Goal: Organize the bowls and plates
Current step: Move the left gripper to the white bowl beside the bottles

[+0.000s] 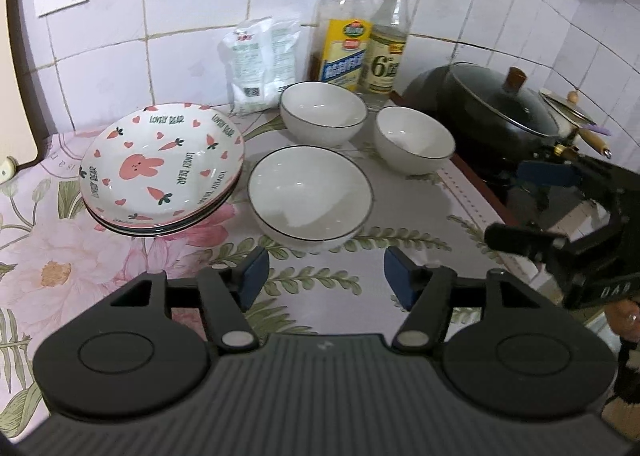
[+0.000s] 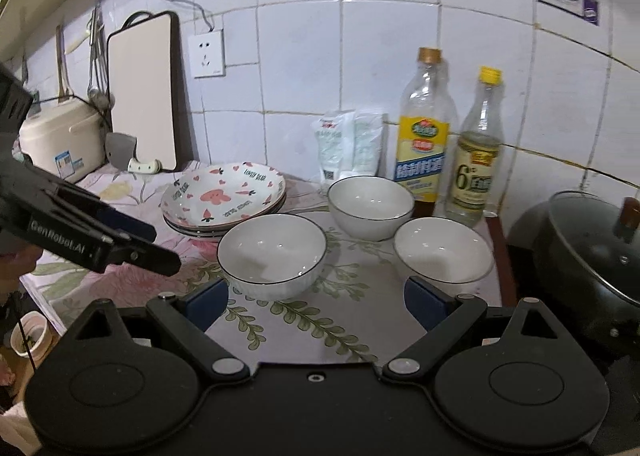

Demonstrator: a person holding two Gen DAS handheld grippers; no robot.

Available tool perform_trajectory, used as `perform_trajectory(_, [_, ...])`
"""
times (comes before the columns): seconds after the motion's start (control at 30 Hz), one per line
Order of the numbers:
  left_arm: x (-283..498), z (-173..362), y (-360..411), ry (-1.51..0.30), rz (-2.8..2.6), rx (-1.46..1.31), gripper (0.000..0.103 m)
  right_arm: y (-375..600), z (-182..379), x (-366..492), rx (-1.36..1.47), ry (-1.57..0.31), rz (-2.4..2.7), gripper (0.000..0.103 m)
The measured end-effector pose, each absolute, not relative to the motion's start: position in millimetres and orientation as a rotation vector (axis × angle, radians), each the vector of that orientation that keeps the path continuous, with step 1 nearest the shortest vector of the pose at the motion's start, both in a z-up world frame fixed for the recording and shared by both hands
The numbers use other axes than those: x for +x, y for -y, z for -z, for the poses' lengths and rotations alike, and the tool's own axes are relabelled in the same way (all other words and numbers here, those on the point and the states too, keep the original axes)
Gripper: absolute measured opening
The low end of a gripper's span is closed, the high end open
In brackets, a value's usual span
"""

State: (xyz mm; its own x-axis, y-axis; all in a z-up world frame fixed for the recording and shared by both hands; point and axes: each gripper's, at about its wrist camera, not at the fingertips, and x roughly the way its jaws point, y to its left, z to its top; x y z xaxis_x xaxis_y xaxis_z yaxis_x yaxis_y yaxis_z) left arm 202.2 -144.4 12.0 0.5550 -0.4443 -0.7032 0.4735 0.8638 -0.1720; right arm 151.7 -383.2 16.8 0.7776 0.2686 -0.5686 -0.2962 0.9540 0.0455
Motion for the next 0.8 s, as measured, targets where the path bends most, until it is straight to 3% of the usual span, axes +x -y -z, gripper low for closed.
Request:
perform_trajectory(0.4, [188, -36, 191, -0.800, 0.582, 0.158, 0.064, 408, -38, 133, 0.031, -0.582, -0.276, 0.097])
perform_trajectory(0.8, [216, -56, 245, -0.813, 0.642, 0.187, 0.062, 456, -42, 178, 0.153, -0.723, -0.154, 0.096])
